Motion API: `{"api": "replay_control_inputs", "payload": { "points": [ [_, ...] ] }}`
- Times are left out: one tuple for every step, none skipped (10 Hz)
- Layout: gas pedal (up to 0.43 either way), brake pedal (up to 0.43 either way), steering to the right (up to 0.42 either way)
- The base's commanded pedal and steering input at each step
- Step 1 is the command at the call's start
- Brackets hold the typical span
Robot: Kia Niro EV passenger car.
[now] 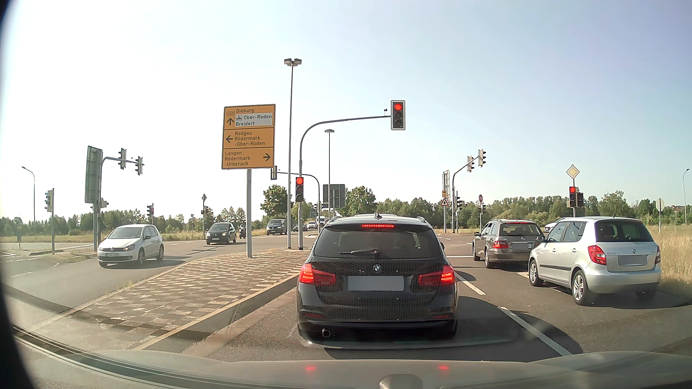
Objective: Follow the waypoints while adhering to traffic rules and regulations
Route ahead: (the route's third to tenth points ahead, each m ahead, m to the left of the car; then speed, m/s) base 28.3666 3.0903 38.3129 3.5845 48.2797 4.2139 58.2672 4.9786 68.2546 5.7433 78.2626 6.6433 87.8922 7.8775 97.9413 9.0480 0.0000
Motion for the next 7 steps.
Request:
{"api": "replay_control_inputs", "payload": {
  "points": [
    [0.000,0.402,-0.006],
    [0.000,0.402,-0.006],
    [0.000,0.402,-0.006],
    [0.000,0.402,-0.007],
    [0.000,0.409,-0.006],
    [0.000,0.402,-0.006],
    [0.000,0.402,-0.007]
  ]
}}
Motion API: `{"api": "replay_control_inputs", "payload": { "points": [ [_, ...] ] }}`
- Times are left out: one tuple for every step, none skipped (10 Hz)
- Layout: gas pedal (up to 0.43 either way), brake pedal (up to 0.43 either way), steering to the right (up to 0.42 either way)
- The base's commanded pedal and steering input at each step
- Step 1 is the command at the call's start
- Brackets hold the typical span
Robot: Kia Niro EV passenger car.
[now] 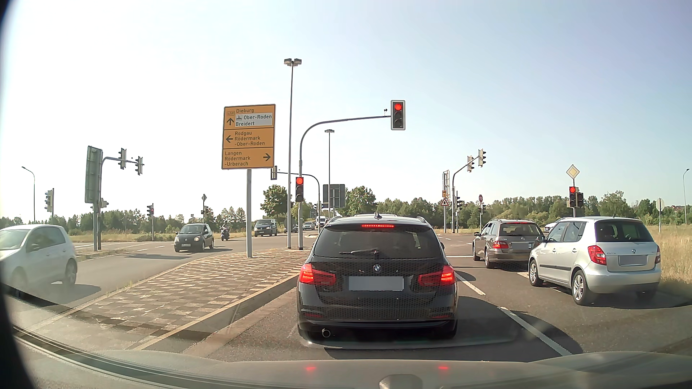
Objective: Follow the waypoints while adhering to traffic rules and regulations
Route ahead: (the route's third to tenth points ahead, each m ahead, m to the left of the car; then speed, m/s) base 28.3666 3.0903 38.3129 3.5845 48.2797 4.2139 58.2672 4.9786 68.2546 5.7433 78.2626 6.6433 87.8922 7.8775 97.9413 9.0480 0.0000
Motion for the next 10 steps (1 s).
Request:
{"api": "replay_control_inputs", "payload": {
  "points": [
    [0.000,0.402,-0.007],
    [0.000,0.409,-0.006],
    [0.000,0.402,-0.006],
    [0.000,0.402,-0.006],
    [0.000,0.402,-0.006],
    [0.000,0.402,-0.006],
    [0.000,0.402,-0.006],
    [0.000,0.402,-0.006],
    [0.000,0.402,-0.006],
    [0.000,0.402,-0.006]
  ]
}}
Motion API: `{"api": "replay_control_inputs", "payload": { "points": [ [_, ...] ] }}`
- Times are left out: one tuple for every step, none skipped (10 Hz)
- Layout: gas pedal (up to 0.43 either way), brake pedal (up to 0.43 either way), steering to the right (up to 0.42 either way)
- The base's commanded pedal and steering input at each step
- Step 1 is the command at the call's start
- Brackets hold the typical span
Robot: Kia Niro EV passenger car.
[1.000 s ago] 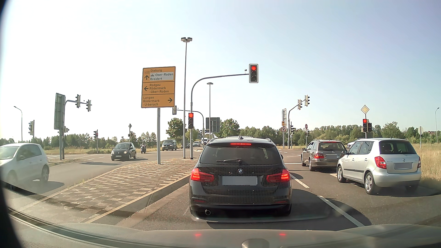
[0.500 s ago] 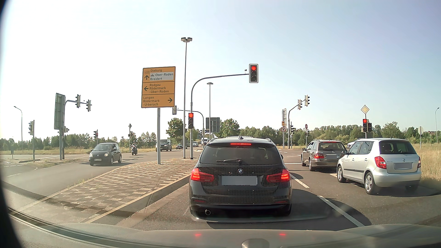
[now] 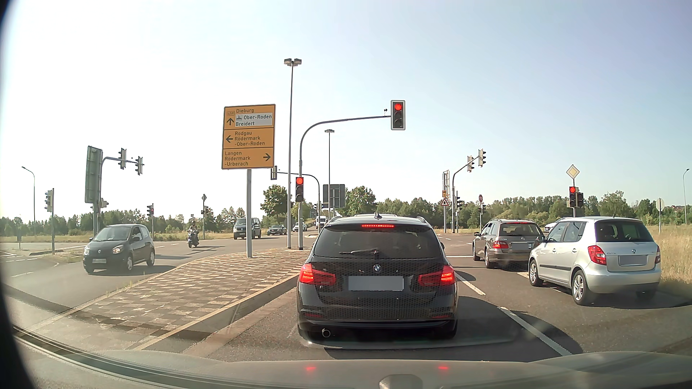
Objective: Follow the waypoints while adhering to traffic rules and regulations
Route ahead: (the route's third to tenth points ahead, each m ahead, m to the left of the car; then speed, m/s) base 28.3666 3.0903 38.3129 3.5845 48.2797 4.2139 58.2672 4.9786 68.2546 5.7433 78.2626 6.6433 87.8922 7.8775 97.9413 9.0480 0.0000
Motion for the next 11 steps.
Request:
{"api": "replay_control_inputs", "payload": {
  "points": [
    [0.000,0.402,-0.006],
    [0.000,0.402,-0.006],
    [0.000,0.402,-0.006],
    [0.000,0.402,-0.006],
    [0.000,0.402,-0.006],
    [0.000,0.402,-0.006],
    [0.000,0.402,-0.006],
    [0.000,0.402,-0.006],
    [0.000,0.402,-0.006],
    [0.000,0.402,-0.006],
    [0.000,0.402,-0.006]
  ]
}}
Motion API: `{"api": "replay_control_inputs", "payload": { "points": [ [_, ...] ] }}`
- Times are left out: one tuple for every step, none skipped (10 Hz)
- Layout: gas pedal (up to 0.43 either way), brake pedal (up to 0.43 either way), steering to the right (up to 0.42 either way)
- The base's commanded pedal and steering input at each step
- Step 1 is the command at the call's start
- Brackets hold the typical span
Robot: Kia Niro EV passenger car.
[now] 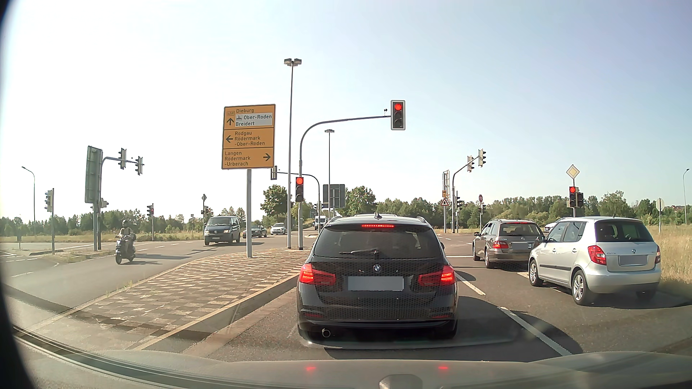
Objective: Follow the waypoints while adhering to traffic rules and regulations
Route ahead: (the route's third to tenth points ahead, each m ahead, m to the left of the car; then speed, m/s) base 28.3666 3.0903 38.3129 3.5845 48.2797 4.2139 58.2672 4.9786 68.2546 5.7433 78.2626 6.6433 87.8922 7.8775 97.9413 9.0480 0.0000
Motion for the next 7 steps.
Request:
{"api": "replay_control_inputs", "payload": {
  "points": [
    [0.000,0.402,-0.006],
    [0.000,0.402,-0.006],
    [0.000,0.402,-0.006],
    [0.000,0.402,-0.006],
    [0.000,0.402,-0.006],
    [0.000,0.402,-0.007],
    [0.000,0.402,-0.006]
  ]
}}
